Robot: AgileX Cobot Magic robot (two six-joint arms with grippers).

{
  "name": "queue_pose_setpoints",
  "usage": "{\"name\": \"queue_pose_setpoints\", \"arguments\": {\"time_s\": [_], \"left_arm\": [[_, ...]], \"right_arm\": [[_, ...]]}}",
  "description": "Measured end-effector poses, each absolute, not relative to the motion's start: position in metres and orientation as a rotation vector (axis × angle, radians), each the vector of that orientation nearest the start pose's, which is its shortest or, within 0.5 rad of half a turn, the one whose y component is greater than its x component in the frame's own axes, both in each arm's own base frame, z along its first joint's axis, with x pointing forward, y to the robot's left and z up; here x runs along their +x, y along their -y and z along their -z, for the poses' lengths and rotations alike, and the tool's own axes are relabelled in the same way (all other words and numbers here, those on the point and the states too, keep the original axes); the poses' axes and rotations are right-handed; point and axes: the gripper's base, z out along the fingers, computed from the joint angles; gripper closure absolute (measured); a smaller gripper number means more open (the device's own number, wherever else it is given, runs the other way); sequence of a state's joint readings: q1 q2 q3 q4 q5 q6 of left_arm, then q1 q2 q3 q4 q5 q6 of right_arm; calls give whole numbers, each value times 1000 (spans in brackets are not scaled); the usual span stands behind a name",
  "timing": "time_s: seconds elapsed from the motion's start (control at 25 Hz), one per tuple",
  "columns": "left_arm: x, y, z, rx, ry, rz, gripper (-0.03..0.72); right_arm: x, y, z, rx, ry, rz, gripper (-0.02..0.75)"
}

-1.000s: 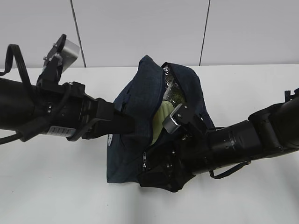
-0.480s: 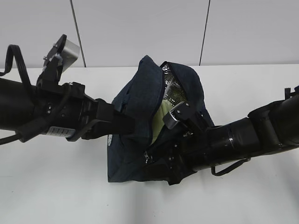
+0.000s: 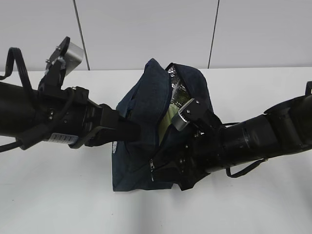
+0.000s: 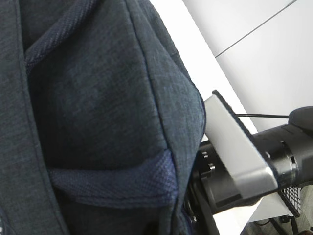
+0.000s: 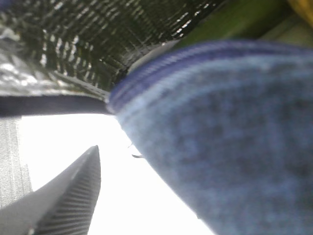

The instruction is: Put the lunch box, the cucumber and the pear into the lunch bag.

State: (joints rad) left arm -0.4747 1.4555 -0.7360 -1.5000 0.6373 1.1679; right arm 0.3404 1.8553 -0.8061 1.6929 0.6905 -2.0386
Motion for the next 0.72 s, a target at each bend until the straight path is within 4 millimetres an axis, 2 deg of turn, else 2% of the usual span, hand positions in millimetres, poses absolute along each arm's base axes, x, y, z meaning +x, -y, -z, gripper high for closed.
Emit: {"name": "queue_pose_setpoints", "arguments": {"time_s": [0.32, 0.52, 0.72], "left_arm": [[222, 175, -231, 548, -2280, 1124, 703], [222, 175, -231, 548, -2280, 1124, 703], [223, 175, -231, 540, -2280, 1123, 703]], "right_arm": [[283, -164, -138, -1052, -2079, -885, 202], [283, -166, -136, -1036, -2081, -911, 164], [287, -168, -129, -980, -2084, -952, 160]]}}
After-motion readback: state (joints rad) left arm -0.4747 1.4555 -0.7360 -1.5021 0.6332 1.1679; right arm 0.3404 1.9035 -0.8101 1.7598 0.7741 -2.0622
